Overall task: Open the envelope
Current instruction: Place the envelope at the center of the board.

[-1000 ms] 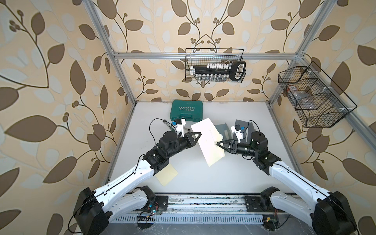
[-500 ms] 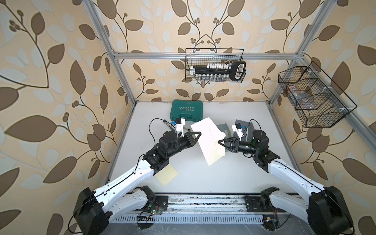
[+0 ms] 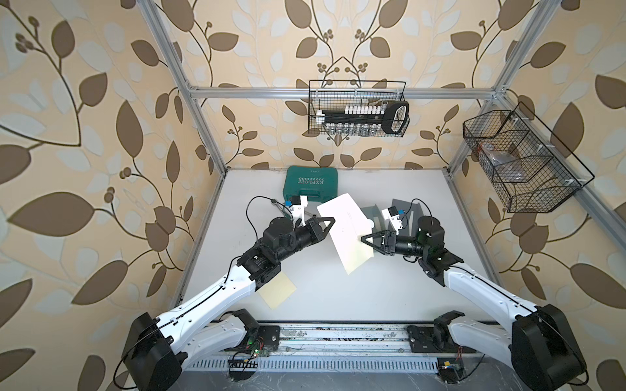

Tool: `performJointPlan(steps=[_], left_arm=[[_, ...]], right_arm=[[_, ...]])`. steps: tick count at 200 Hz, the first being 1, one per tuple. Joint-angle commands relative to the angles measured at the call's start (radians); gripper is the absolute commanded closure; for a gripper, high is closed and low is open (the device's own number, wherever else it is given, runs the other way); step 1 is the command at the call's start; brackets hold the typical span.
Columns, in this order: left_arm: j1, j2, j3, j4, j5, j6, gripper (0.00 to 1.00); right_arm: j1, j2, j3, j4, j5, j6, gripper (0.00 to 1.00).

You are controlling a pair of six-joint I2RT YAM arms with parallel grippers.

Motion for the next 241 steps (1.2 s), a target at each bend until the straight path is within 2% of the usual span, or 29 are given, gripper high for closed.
performJointPlan(steps=[1,54,86,96,151,185,241], left_arm=[[0.012,-0.039,0.043,0.051,0.014,-0.008,1.0],[0.014,-0.039,0.045,0.063,0.025,-0.014,1.0],[0.014,-0.045,0.044,0.061,0.023,-0.017,1.0],[0.015,-0.048,0.045,0.061,0.024,-0.017,1.0],[0.018,-0.041,0.04,0.062,0.024,-0.021,1.0],[0.02,-0.044,0.036,0.039,0.006,-0.022,1.0],[0.022,-0.055,0.044,-0.059,-0.041,0.014,1.0]], right_arm=[[0.003,-0.004,-0.004,-0.005,0.001,-0.016,0.58],[0.013,-0.004,-0.002,0.076,-0.046,0.032,0.57],[0.015,-0.002,-0.006,0.07,-0.03,0.032,0.59],[0.013,-0.002,-0.007,0.063,-0.022,0.031,0.63],[0.039,0.016,0.007,0.143,-0.082,0.071,0.63],[0.044,-0.004,0.019,0.119,-0.072,0.06,0.77],[0.041,-0.022,0.036,0.091,-0.068,0.055,0.88]])
